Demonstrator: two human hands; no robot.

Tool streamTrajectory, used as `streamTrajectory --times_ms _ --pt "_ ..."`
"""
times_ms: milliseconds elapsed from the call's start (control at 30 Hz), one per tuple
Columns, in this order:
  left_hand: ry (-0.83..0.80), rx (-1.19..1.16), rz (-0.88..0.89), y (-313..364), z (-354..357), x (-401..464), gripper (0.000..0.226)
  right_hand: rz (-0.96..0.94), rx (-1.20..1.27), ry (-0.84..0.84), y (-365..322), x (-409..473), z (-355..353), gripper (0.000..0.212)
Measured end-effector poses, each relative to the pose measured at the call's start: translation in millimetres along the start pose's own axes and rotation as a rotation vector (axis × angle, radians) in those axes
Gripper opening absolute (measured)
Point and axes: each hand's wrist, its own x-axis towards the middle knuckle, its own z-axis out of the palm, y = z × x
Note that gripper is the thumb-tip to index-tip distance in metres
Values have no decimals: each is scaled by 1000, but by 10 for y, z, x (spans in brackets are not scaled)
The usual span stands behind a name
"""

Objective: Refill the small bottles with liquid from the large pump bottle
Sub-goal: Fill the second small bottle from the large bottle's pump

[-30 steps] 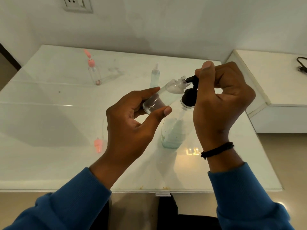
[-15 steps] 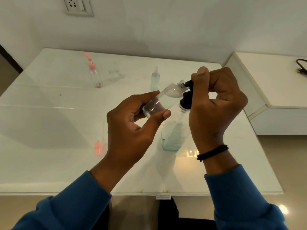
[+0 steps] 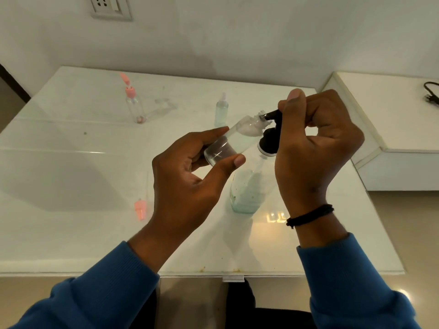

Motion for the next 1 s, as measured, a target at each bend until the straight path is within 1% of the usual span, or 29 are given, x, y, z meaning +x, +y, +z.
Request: streamTrajectory --times_ms 1000 --pt "3 -11 -16 -3 2 -12 43 -24 -4 2 -13 -13 12 37"
